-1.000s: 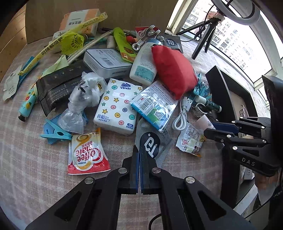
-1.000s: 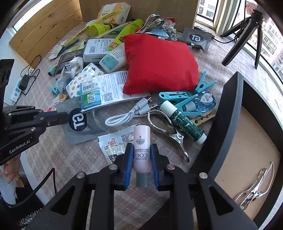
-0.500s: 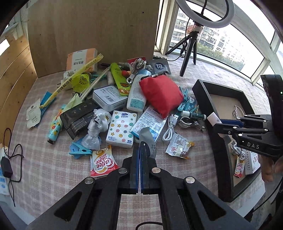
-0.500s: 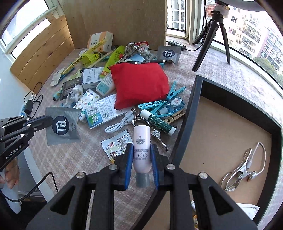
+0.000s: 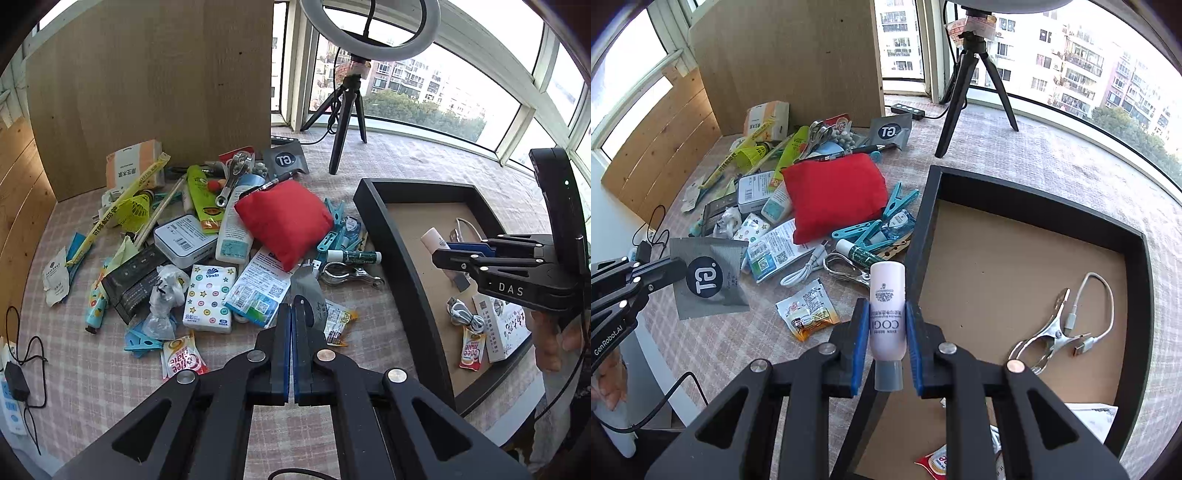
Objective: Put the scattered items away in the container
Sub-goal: 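Carry the lotion tube over the black tray with the right gripper while the left lifts the pouch, then lower tube and pouch into the black tray and open both grippers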
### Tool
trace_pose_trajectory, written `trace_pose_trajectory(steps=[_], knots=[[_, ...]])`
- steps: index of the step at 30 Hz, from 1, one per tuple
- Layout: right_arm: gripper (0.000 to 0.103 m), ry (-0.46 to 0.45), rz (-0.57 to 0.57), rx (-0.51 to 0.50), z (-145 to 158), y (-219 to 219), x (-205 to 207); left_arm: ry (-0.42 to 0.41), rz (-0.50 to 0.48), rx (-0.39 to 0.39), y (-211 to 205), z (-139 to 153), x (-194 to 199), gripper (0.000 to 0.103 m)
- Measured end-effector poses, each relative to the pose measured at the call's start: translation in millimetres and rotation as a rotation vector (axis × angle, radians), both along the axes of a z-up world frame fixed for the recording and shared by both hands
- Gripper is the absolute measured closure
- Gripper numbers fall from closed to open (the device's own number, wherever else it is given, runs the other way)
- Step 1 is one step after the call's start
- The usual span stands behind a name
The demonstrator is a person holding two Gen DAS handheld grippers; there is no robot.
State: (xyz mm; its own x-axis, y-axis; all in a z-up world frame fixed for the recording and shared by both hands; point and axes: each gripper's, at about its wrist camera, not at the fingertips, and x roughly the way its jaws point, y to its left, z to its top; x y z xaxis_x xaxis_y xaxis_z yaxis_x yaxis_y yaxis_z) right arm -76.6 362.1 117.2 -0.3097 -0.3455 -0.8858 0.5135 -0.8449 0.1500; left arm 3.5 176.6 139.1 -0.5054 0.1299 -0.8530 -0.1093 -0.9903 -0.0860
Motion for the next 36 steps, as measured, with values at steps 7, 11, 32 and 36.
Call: trace_pose_trajectory(steps=[7, 11, 32, 36], knots=[[0.083, 0.007, -0.088, 0.007, 2, 35, -6, 0.007, -0.081, 0.002, 38, 3, -8, 0.103], [0.083, 0.011, -0.153, 0.007, 3, 60, -10, 0.003, -0.138, 0.018, 63, 3, -16, 0.103], [0.059, 0.028, -0.365, 0.044, 2, 138, -15, 0.004, -0.322, 0.066, 165, 13, -29, 0.067], [0.059, 0.035, -0.348, 0.037, 3, 132, -14, -0.007, -0.310, 0.054, 159, 8, -29, 0.067]])
